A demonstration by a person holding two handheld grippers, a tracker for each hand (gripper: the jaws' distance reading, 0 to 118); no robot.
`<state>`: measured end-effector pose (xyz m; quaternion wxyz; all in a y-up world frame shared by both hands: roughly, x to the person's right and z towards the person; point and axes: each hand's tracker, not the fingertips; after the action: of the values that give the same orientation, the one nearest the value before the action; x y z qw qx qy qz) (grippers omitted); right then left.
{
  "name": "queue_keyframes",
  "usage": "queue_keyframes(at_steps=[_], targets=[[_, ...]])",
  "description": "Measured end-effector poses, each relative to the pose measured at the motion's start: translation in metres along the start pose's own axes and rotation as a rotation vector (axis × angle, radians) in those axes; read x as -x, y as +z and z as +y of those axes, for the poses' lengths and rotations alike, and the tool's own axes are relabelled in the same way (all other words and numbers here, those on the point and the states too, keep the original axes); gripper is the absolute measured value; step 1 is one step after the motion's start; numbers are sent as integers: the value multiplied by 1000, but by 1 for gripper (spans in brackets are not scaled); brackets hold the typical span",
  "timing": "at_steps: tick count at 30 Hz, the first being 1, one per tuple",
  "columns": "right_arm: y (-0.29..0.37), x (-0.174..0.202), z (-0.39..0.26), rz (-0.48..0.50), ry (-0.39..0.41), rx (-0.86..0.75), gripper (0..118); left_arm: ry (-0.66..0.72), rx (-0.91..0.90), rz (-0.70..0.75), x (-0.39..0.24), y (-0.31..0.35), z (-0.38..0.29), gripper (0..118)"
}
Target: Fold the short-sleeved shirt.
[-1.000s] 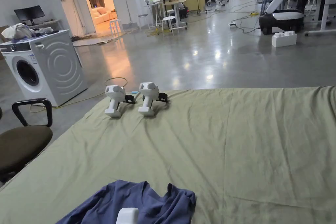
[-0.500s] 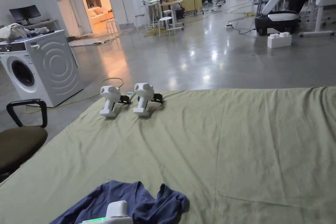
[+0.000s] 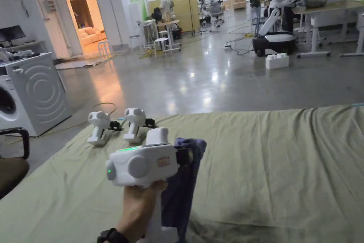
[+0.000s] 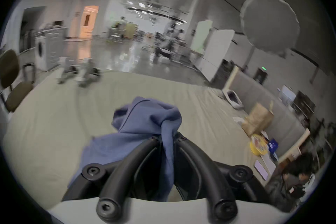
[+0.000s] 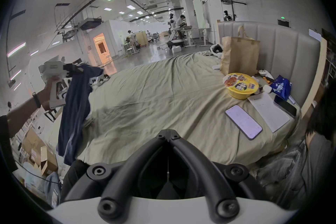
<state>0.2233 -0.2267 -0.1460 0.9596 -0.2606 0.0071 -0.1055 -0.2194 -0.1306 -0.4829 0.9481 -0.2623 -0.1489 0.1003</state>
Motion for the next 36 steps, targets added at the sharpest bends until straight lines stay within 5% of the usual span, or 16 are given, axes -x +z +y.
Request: queue_keyframes(at_steps=[7,14,15,17,19,30,33,36], targets=[[20,-19,-10,-88,-22,12,2,-22,338,-383,-151,-89,-165,12],[36,-25,-21,-114,-33,40,2,-91,535,-595,-234,-79,-294,14],[33,-24,-22,-106,-36,51,2,-112,571,-595,-237,-79,-301,21],[31,-17,-22,-96,-25,58,2,-103,569,-565,-229,-71,-298,81],[30,-8,-19,-51,4,38,2,-68,501,-586,-211,-49,-277,89],[33,39,33,134,103,-162,2,-157,-251,-68,-101,222,-150,99],[40,44,42,148,126,-221,2,-170,-430,73,-90,290,-156,97],[51,46,47,135,146,-276,2,-209,-565,203,-94,343,-165,82]])
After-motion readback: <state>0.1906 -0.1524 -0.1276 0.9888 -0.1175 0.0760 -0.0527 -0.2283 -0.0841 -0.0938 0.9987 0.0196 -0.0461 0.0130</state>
